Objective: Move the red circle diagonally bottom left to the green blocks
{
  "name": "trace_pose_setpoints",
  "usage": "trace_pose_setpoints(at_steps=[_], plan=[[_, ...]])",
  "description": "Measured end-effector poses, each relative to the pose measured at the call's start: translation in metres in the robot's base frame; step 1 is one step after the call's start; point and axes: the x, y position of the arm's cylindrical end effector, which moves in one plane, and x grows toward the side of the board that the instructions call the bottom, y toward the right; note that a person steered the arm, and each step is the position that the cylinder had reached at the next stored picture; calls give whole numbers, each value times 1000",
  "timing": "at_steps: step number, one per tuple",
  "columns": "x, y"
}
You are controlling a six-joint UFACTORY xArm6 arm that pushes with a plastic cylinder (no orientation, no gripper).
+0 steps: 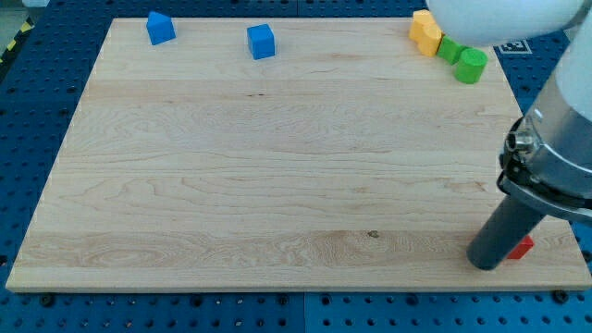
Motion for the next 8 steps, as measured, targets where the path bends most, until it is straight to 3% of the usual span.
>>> trace_pose_setpoints(at_steps=[2, 3, 4, 6, 8], plan=[[-1, 15], [-19, -50], [-73, -108], [-85, -111], [-158, -54]])
